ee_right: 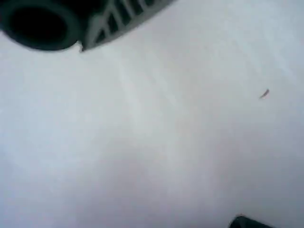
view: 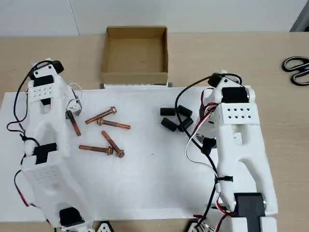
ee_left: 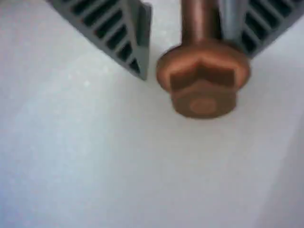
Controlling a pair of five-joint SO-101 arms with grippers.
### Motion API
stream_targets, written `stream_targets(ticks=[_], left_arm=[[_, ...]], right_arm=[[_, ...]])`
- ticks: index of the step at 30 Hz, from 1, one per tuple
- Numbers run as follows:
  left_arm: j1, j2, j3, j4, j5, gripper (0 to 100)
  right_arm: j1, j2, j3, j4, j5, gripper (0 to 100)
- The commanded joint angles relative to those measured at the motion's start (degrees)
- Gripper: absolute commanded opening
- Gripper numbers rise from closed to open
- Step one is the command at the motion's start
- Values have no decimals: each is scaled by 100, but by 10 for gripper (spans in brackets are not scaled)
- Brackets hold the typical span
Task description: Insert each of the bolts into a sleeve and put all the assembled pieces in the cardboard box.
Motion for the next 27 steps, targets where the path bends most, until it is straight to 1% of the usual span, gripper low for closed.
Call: stream_targets(ticks=[1,6,14,16,19,25,27], left_arm=[[0,18,-163,-70,-35,96],[0,44,-136,-62,-35,4],[0,0,-136,-9,0,5],[0,-35,-259,193,0,5],[0,-255,-699,730,0,5],[0,-932,-1851,2110,-26,5],[0,-1160,-2132,2400,-35,5]], right_arm=[[22,-198,-35,4,53,2],[22,-198,-35,-4,44,2],[22,-198,-70,-4,26,2],[13,-224,-167,-4,26,2],[-66,-242,-431,57,26,2],[-558,-259,-1055,233,26,2],[-752,-391,-1284,268,26,2]])
